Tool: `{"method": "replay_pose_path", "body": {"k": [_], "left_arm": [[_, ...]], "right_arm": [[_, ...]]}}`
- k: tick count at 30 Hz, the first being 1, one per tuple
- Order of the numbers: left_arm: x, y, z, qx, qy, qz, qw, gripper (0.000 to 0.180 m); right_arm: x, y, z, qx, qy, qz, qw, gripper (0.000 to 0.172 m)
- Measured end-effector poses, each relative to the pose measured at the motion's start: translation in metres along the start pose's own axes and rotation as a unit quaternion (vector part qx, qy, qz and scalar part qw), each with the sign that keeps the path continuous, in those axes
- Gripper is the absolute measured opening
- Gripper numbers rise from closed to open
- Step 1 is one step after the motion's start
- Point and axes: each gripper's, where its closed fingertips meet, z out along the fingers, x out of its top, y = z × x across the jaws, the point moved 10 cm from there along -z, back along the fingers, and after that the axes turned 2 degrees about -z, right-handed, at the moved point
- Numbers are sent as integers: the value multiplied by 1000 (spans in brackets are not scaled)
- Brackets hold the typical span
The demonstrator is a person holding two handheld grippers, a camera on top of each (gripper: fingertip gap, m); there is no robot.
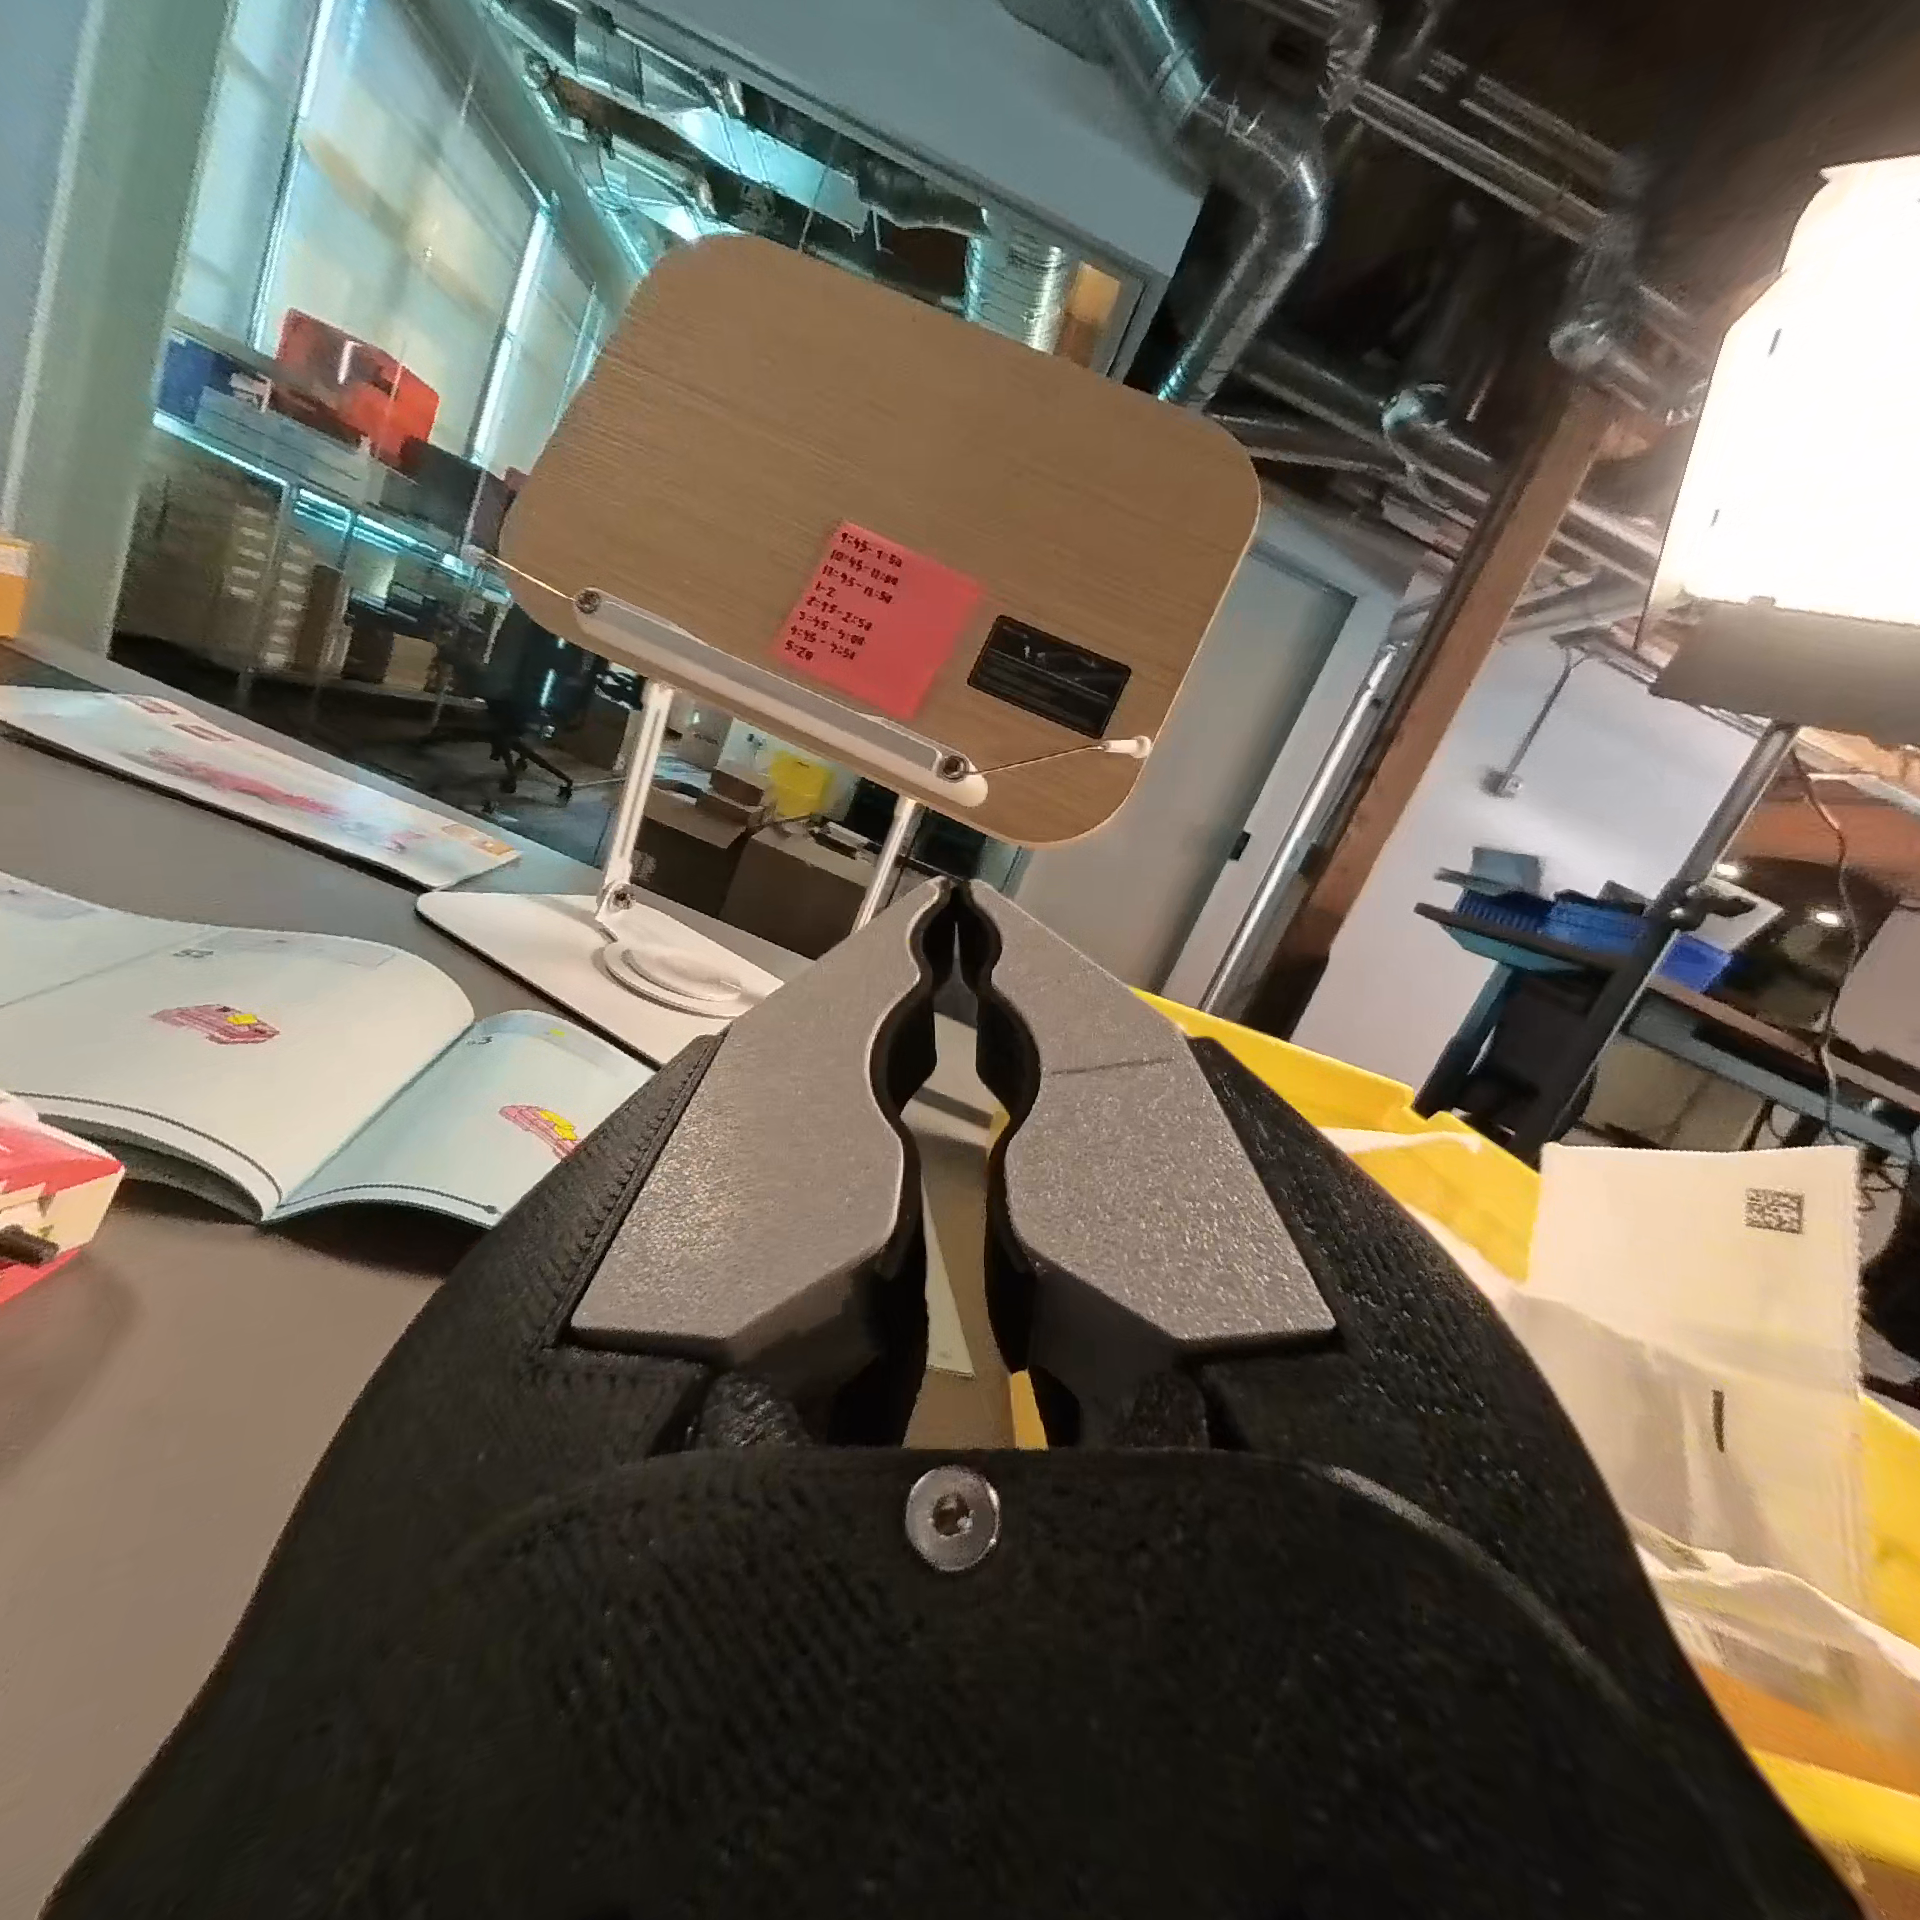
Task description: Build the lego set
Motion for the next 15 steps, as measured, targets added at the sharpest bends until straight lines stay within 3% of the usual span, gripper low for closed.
{"method": "replay_pose_path", "body": {"k": [5, 15], "left_arm": [[0, 1, 1, 31, -6, 32, 999, 16], [-2, -1, 2, 43, -17, 25, 999, 16]], "right_arm": [[1, -4, 0, 20, 9, 0, 1000, 0], [3, -8, 0, 40, 20, 3, 999, 0]]}}
